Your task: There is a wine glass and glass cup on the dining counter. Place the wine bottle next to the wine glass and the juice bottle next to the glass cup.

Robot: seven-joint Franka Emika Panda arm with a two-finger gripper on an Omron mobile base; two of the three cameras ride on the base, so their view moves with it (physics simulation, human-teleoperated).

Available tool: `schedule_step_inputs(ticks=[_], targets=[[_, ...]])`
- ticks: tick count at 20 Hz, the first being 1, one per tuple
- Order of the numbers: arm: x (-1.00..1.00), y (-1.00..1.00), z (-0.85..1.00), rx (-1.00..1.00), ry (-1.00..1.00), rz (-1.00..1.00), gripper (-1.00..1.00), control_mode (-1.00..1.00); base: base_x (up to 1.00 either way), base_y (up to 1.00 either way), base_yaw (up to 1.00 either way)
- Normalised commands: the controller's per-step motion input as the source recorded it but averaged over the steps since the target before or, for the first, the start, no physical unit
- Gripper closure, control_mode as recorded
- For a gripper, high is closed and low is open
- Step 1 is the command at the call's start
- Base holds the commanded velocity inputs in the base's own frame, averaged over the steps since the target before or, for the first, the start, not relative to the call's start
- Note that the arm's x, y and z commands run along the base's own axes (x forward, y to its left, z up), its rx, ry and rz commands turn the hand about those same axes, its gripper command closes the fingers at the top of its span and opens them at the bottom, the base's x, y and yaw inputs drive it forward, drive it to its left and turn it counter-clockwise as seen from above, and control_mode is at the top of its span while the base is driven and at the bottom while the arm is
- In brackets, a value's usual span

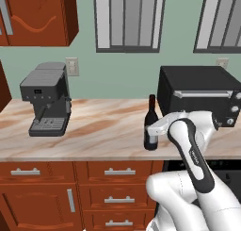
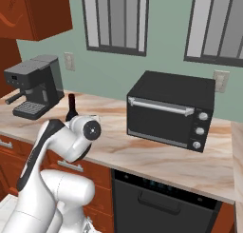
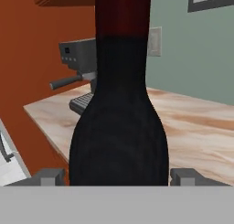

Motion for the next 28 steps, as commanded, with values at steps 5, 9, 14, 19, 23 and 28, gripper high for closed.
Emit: schedule_step_inputs(ticks=[5, 9, 14, 19, 23, 28], targets=[[0.0, 0.0, 0.0, 0.0, 0.0, 0.0, 1.0, 1.0, -0.27, 0.03, 0.0], [0.0, 0.0, 0.0, 0.0, 0.0, 0.0, 1.0, 1.0, -0.5, 0.13, 0.12], [0.0, 0.0, 0.0, 0.0, 0.0, 0.0, 1.0, 1.0, -0.36, 0.35, 0.42], [0.0, 0.0, 0.0, 0.0, 0.0, 0.0, 1.0, 1.0, -0.09, 0.35, 0.87], [0.0, 0.0, 0.0, 0.0, 0.0, 0.0, 1.0, 1.0, -0.07, 0.19, 1.0], [0.0, 0.0, 0.0, 0.0, 0.0, 0.0, 1.0, 1.0, -0.08, 0.19, 1.0]])
